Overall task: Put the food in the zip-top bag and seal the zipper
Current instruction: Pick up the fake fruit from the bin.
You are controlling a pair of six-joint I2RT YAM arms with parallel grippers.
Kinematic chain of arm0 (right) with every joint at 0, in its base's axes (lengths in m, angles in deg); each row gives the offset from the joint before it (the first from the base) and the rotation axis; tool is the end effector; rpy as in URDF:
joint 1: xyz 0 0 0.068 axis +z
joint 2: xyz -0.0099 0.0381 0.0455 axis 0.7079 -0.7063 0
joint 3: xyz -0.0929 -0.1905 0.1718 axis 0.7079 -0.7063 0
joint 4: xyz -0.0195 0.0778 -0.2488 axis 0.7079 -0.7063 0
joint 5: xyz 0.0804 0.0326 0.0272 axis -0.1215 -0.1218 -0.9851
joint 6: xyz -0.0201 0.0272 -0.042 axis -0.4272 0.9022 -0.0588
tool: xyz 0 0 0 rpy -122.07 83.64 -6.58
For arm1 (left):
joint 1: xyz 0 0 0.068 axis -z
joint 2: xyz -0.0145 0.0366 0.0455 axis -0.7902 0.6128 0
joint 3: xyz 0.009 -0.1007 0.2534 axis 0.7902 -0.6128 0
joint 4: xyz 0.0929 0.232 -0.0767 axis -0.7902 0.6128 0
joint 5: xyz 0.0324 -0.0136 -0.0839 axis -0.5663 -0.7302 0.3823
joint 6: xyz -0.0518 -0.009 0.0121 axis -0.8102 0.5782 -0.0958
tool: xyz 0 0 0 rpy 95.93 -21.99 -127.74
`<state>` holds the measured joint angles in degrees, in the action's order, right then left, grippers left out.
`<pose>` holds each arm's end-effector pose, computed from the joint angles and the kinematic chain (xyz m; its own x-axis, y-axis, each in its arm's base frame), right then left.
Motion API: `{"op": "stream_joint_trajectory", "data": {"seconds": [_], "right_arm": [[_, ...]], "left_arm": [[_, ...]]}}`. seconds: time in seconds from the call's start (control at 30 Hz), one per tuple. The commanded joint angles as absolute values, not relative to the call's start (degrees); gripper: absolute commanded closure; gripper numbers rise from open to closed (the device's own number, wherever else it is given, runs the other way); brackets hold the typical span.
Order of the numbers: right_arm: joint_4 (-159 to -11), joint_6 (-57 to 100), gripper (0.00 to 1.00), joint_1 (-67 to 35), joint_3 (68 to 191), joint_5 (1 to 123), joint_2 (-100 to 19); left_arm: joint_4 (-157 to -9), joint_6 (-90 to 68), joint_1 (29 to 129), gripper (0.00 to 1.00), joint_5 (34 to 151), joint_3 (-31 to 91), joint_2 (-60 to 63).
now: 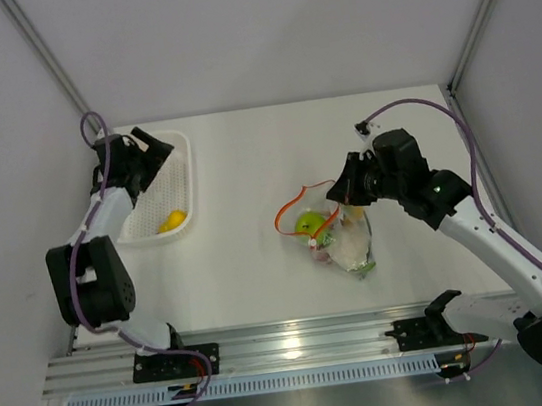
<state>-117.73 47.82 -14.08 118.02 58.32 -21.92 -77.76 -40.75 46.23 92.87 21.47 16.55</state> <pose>0.1969 0.1266 0.3583 -0.7317 0.1845 -0.6561 -0.3013 0.7760 0.5541 0.3606 0.0322 0.2674 -0.3911 -0.6959 -0.6023 -0.3036 0.7154 -0.6293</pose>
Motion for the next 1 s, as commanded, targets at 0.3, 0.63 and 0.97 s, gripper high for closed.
{"op": "stream_joint_trajectory", "data": {"seconds": [0.3, 0.63, 0.97], "right_arm": [[-111.9, 44.2, 1.0, -16.3, 118.7, 53.6, -25.7], [-111.2, 43.4, 1.0, -17.2, 117.6, 51.9, -27.4], [-110.4, 43.2, 1.0, -17.8, 117.6, 51.5, -27.9]], "left_arm": [[-85.8, -64.1, 37.8, 0.0, 87.9, 31.2, 34.2], [-82.3, -68.0, 37.6, 0.01, 79.7, 38.2, 39.2], [-73.2, -69.6, 38.1, 0.0, 72.6, 43.8, 42.1]]}}
